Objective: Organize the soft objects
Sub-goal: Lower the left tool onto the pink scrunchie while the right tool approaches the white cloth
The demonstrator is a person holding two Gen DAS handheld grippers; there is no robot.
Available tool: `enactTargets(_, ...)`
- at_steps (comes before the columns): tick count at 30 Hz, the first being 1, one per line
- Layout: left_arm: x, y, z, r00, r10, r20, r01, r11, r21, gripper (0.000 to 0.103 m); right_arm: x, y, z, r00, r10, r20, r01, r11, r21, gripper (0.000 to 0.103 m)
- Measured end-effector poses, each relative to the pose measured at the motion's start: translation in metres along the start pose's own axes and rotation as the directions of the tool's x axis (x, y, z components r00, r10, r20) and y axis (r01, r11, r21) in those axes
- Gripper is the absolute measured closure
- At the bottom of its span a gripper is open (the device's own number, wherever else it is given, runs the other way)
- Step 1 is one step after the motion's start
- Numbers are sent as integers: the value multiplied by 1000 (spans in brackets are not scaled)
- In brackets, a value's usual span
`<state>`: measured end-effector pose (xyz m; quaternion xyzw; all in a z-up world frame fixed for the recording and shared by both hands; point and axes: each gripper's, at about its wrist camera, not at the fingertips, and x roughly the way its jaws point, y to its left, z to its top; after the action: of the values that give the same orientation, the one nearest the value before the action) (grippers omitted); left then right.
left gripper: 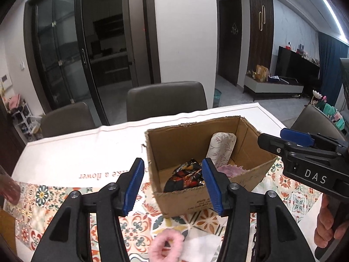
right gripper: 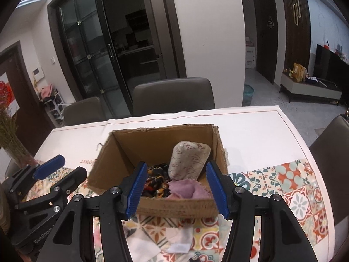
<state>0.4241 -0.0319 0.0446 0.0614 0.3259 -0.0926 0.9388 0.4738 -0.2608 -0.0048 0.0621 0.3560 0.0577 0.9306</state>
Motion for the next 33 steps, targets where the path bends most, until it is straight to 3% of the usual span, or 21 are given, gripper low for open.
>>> enactTargets(3,-12,4,-4,1000,-2,7,2,1000,-12,46,-10,6,-5,1000,4,9,-4,1000,-8,44)
enactTargets(5,-18,7,-8,1000,-2,8,2,1000,-17,45,-15,11,-7,1000,13,10,-13,1000,-12,36)
enactTargets(14,-32,12,-28,999,-2,-37,2,1000,-19,38,-28,26,-22,1000,-4,-30,3,999,-40,36)
enactTargets(25,-21,14,-54,988,1,-152,0,1000,10,32,-6,32,-45,983,-20,-183,11,999,-50,36)
enactTargets(33,2,11,-66,968,-11,-251,22,999,43,31,19,26,-60,959,-29,-281,23,999,-26,36)
